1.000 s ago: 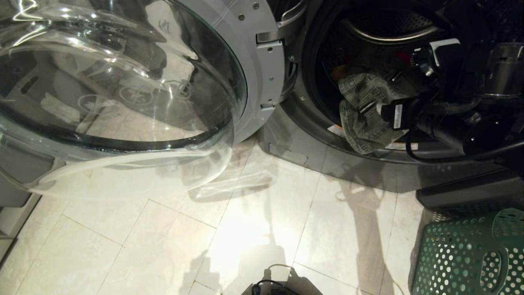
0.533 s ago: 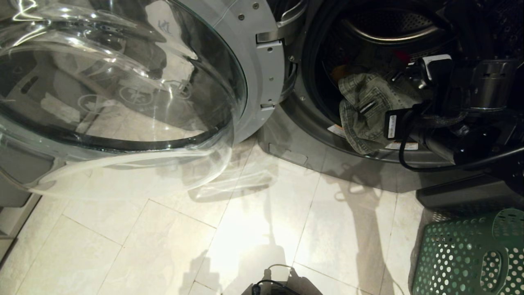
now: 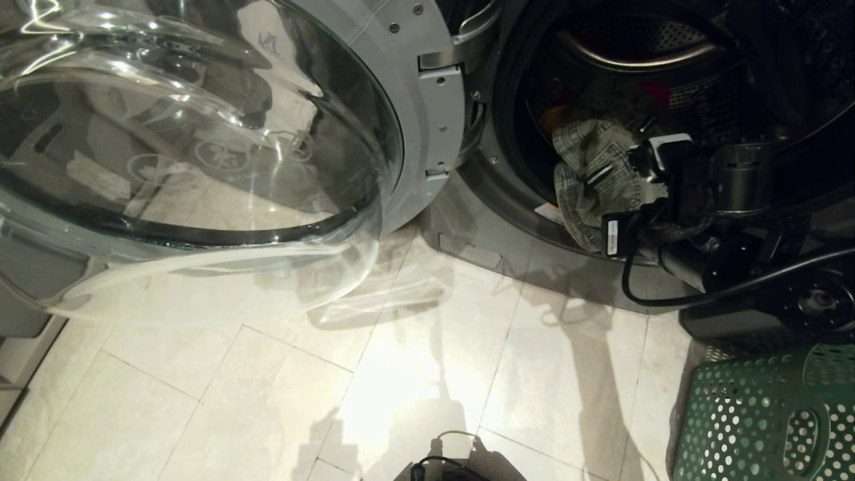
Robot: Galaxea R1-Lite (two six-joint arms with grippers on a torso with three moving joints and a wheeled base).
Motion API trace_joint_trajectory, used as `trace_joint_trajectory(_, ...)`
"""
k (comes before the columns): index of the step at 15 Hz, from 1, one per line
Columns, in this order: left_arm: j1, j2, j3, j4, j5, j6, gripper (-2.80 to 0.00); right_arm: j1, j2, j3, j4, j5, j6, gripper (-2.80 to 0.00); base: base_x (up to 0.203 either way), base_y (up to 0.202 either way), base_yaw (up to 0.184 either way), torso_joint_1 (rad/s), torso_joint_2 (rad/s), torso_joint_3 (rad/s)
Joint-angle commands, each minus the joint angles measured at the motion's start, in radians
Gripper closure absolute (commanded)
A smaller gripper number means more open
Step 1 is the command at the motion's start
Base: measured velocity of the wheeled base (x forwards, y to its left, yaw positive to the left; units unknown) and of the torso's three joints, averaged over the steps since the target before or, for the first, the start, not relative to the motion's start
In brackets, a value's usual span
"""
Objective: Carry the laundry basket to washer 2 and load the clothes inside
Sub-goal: Place the clothes into the washing machine
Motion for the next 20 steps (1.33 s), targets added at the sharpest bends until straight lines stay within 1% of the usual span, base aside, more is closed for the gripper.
trace_joint_trajectory(1, 0.000, 0.002, 0.000, 0.000, 0.000, 0.000, 0.00, 0.000, 0.063, 0.005, -0.004, 0.000, 0.006, 0.00, 0.000, 0.000, 0.000, 0.000, 0.00, 0.000)
trace_joint_trajectory(4, 0.000, 0.002, 0.000, 0.000, 0.000, 0.000, 0.00, -0.002, 0.154, -0.032, -0.019, -0.001, 0.007, 0.00, 0.000, 0.000, 0.000, 0.000, 0.00, 0.000)
trace_joint_trajectory(8, 0.000, 0.002, 0.000, 0.000, 0.000, 0.000, 0.00, -0.018, 0.298, -0.209, -0.033, -0.016, 0.002, 0.00, 0.000, 0.000, 0.000, 0.000, 0.00, 0.000)
trace_joint_trajectory(11, 0.000, 0.002, 0.000, 0.000, 0.000, 0.000, 0.00, -0.053, 0.369, -0.357, -0.059, -0.073, -0.017, 0.00, 0.000, 0.000, 0.000, 0.000, 0.00, 0.000)
trace_joint_trajectory(12, 0.000, 0.002, 0.000, 0.000, 0.000, 0.000, 0.00, -0.067, 0.386, -0.400, -0.084, -0.107, -0.039, 0.00, 0.000, 0.000, 0.000, 0.000, 0.00, 0.000)
trace_joint_trajectory(13, 0.000, 0.002, -0.001, 0.000, 0.000, 0.000, 0.00, -0.085, 0.401, -0.438, -0.138, -0.140, -0.077, 0.00, 0.000, 0.000, 0.000, 0.000, 0.00, 0.000)
trace_joint_trajectory(15, 0.000, 0.002, 0.000, 0.000, 0.000, 0.000, 0.00, -0.103, 0.425, -0.515, -0.265, -0.180, -0.146, 0.00, 0.000, 0.000, 0.000, 0.000, 0.00, 0.000)
trace_joint_trajectory(16, 0.000, 0.002, 0.000, 0.000, 0.000, 0.000, 0.00, -0.110, 0.433, -0.556, -0.322, -0.209, -0.199, 0.00, 0.000, 0.000, 0.000, 0.000, 0.00, 0.000)
trace_joint_trajectory(17, 0.000, 0.002, 0.000, 0.000, 0.000, 0.000, 0.00, -0.115, 0.437, -0.590, -0.356, -0.224, -0.248, 0.00, 0.000, 0.000, 0.000, 0.000, 0.00, 0.000)
trace_joint_trajectory(18, 0.000, 0.002, -0.001, 0.000, 0.000, 0.000, 0.00, -0.121, 0.455, -0.622, -0.386, -0.228, -0.278, 0.00, 0.000, 0.000, 0.000, 0.000, 0.00, 0.000)
trace_joint_trajectory(20, 0.000, 0.002, 0.000, 0.000, 0.000, 0.000, 0.00, -0.125, 0.494, -0.674, -0.447, -0.233, -0.303, 0.00, 0.000, 0.000, 0.000, 0.000, 0.00, 0.000)
